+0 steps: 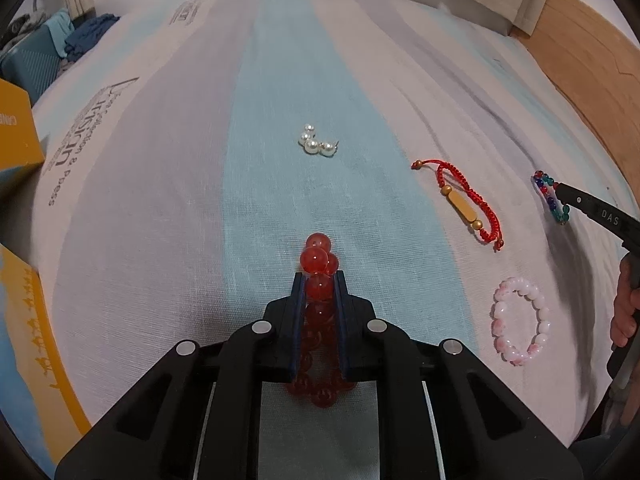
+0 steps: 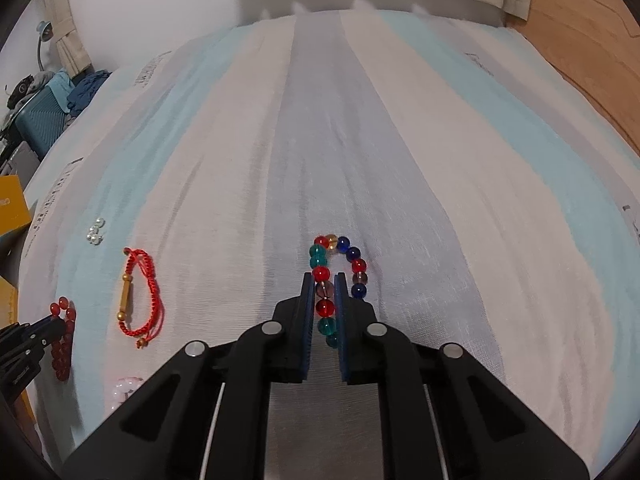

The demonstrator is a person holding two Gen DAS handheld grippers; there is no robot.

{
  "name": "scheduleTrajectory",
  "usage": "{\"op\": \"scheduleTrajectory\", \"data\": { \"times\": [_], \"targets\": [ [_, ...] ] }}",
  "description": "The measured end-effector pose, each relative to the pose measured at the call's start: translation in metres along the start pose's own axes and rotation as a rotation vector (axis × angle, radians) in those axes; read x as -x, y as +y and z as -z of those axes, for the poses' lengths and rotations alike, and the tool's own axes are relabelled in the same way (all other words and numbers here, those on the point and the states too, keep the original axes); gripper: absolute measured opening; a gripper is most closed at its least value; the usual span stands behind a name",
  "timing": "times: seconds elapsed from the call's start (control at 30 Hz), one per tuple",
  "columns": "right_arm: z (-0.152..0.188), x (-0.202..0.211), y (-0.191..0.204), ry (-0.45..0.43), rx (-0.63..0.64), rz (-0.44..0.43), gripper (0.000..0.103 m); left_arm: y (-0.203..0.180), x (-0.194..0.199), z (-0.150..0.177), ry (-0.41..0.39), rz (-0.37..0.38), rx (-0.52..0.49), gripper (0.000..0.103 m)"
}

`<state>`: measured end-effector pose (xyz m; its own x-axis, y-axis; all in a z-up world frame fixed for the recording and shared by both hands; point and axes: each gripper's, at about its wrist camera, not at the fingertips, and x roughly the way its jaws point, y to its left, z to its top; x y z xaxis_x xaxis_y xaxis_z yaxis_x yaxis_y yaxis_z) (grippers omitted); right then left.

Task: Organize jewelry
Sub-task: 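Grasp the red bead bracelet with the left tool while the right tool grasps the multicolour bracelet, then carry the red and multicolour bracelets with both tools into the white box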

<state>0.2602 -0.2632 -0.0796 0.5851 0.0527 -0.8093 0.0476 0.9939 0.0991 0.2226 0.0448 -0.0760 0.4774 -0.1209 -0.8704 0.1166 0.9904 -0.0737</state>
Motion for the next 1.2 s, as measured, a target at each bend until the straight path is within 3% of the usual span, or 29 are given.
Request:
{"op": "scheduleTrajectory", "data": {
  "times": [0.73,1.2],
  "targets": [
    [-0.007,0.031,0.0,-0.045,-0.013,-0.037,0.009,-0.005,0.027,-0.009,-0.033,0.003,0.004,0.012],
    [0.003,0.06,0.021,-0.007,-0.007,-0.075,0.009,-0.014,0.061,-0.015,-0.034,0.026,0.021,0.012]
  ]
}}
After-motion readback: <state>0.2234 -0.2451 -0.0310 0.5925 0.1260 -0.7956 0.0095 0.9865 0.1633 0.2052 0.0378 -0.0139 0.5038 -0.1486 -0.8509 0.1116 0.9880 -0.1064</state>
